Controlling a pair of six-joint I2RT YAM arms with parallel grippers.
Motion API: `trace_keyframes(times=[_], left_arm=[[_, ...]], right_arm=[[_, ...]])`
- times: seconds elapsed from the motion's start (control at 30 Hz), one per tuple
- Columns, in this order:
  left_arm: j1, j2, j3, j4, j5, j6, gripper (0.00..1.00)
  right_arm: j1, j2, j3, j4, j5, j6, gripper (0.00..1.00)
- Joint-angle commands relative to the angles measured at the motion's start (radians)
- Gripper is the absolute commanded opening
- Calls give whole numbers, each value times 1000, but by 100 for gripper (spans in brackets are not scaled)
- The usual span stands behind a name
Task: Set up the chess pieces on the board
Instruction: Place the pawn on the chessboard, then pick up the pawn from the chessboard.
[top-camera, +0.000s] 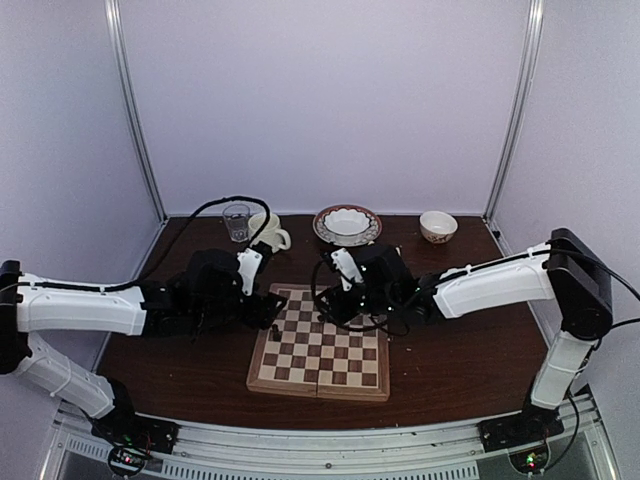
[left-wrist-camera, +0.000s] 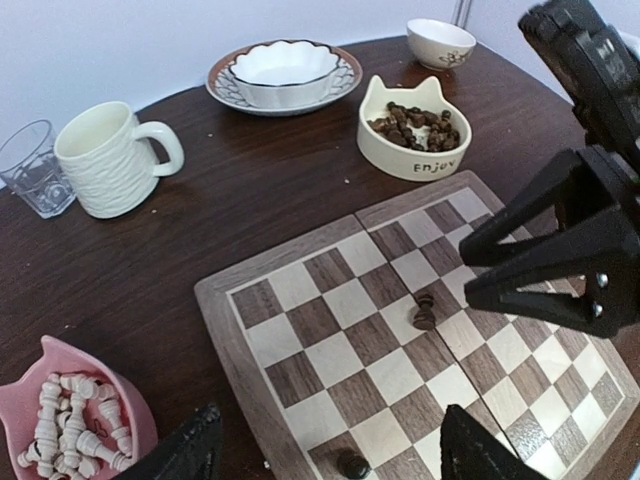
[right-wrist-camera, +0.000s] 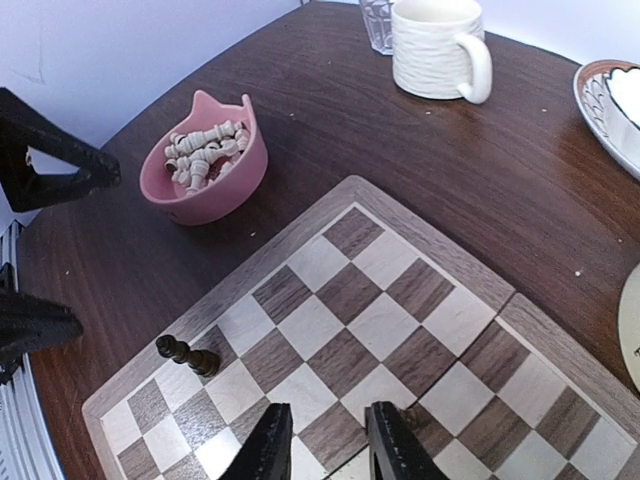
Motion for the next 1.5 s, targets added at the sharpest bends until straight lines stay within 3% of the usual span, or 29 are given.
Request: trace_keyframes(times=[0.0,0.13,0.53,1.13,1.47], left_arm=[[5,81,104,-19,130,85,75],[5,194,241,-140,172,133,73],[4,494,488,-288,285,168,67],[-7,717,638,-360,231,186,58],[-12,727,653,-387,205,200,30]], right_arm=[[-53,-60,-71,-44,-1,53,30],[-102,-91,-120,30,-49,119,30],[-132,-150,-184,41,70,174,30],[-160,-229,-273,119,69,214,30],[-160,-235,-277,121,70,208,30]])
